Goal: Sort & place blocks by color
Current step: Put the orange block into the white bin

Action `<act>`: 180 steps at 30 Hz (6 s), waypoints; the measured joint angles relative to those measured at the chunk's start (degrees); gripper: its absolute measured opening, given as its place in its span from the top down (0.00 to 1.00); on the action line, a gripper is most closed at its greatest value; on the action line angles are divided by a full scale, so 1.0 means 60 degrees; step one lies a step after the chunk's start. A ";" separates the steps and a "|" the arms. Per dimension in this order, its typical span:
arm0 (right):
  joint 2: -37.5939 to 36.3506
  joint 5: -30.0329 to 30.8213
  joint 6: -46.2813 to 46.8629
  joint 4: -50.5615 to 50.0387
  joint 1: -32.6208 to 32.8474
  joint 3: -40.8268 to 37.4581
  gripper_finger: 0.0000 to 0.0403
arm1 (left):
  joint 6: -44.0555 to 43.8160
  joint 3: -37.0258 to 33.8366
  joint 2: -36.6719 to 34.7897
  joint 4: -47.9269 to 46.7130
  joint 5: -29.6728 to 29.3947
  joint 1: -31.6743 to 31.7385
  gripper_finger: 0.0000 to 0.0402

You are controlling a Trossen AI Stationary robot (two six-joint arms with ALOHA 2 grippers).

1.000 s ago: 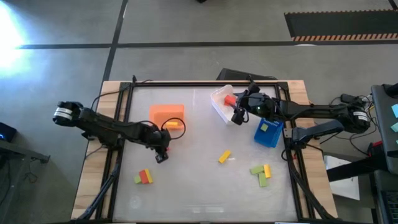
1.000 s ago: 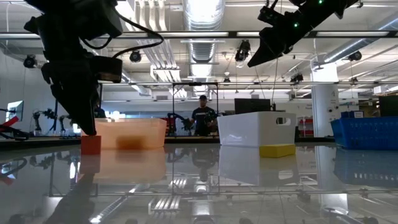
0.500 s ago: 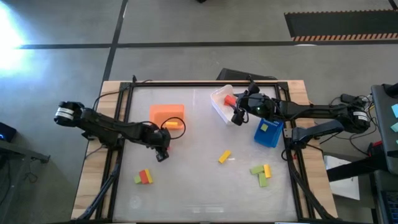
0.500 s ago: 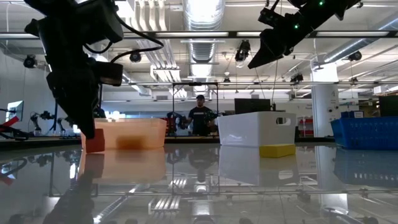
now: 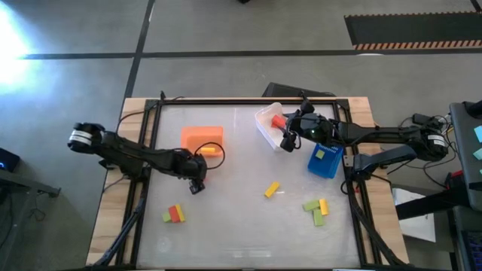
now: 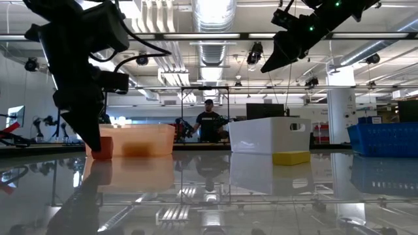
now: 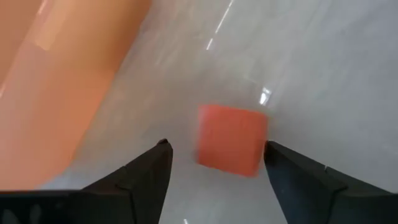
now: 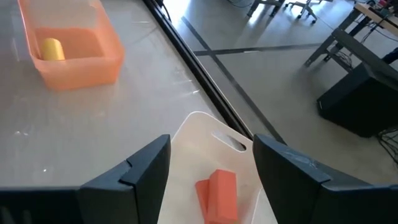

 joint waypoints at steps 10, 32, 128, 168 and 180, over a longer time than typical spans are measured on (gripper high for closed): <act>0.0000 0.0000 0.0001 -0.0002 0.0001 -0.0004 0.46 | 0.0549 0.0008 0.0889 0.0520 -0.0136 -0.0011 0.41; 0.0004 -0.0062 -0.0031 -0.0011 0.0001 -0.0102 0.46 | 0.0568 0.0150 0.0267 0.1158 -0.0489 0.0000 0.71; 0.3537 -0.5810 -0.7540 1.0267 0.1137 -0.0426 0.69 | 0.1408 0.0250 0.1074 1.5000 -0.0768 0.0634 0.68; 0.3460 -0.2103 -0.1186 -0.4347 -0.1530 0.6904 0.69 | 0.5335 -0.0865 -0.2319 1.1888 -0.1641 0.1970 0.43; 0.5468 -0.4075 0.1732 -0.9225 -0.3456 0.8091 0.69 | 0.7305 -0.0889 -0.2295 1.1919 -0.3616 0.2029 0.43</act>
